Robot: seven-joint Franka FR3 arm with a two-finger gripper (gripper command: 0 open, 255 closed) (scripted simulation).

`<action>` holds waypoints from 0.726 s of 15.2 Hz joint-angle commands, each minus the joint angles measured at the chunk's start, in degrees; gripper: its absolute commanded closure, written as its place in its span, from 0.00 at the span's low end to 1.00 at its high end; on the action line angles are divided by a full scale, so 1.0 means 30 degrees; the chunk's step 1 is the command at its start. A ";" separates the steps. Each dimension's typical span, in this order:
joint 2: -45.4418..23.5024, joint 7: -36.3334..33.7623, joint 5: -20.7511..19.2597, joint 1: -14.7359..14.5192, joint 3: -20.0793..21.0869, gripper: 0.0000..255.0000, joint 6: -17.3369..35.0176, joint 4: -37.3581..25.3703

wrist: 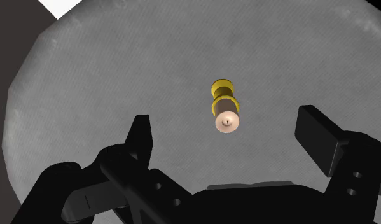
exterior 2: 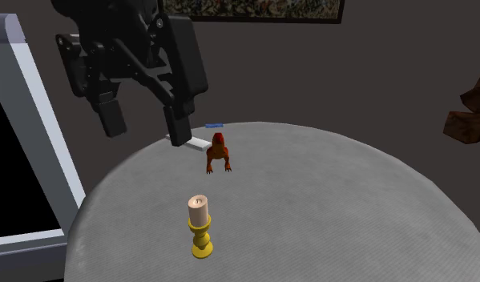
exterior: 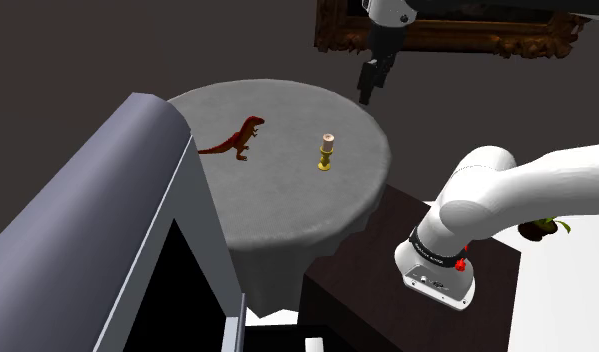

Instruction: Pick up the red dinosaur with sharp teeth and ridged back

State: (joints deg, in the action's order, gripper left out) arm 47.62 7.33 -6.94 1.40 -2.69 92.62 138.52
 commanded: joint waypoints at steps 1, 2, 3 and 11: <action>0.0000 0.0000 0.0000 0.0000 0.0000 0.00 0.0000 0.0000; -0.0803 -0.0312 0.0143 -0.0077 0.0219 0.00 0.0282 -0.0300; -0.1614 -0.0617 0.0274 -0.0148 0.0431 0.00 0.0546 -0.0627; -0.8255 -0.2884 0.0911 -0.0538 0.1911 0.00 0.1926 -0.4153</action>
State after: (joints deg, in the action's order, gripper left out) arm 25.49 -0.59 -4.30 -0.15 2.65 97.80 127.43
